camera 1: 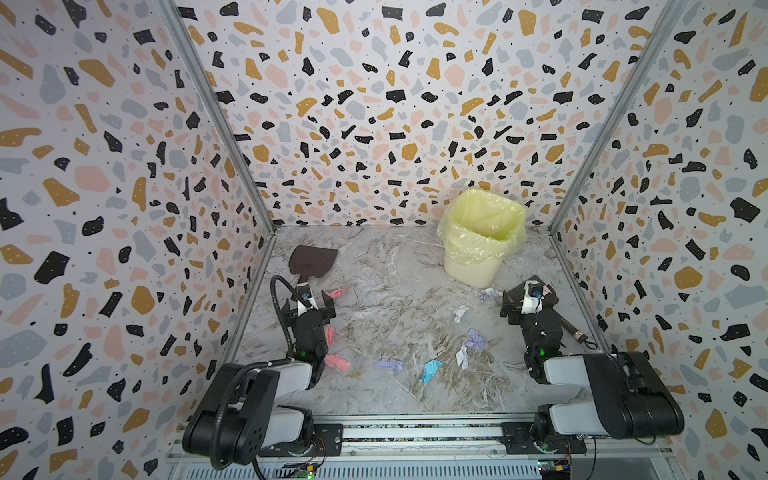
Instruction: Sweep away the paper scraps from the table
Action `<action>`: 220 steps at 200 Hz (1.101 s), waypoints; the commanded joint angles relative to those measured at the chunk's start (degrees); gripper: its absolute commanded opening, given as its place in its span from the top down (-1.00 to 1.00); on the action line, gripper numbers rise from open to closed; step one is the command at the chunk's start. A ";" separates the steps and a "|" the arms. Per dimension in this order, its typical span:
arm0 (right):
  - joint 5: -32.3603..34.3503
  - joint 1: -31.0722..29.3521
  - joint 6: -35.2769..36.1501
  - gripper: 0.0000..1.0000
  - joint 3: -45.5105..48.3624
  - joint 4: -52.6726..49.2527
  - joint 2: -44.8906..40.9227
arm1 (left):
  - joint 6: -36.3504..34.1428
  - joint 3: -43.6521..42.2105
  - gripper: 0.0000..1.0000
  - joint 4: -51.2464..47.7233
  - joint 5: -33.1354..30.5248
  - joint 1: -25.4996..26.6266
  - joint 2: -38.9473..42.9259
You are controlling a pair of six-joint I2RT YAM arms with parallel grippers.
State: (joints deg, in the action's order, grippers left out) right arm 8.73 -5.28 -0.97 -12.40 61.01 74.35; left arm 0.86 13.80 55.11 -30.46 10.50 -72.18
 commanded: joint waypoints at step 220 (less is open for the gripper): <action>-23.75 8.05 -25.01 -0.69 -76.12 -69.80 20.85 | 7.03 27.24 -0.99 -44.53 15.87 -0.06 8.81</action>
State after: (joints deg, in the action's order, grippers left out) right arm -10.41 2.96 -24.32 -84.51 -5.04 93.86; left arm 7.31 41.69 10.44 -15.40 10.50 -64.60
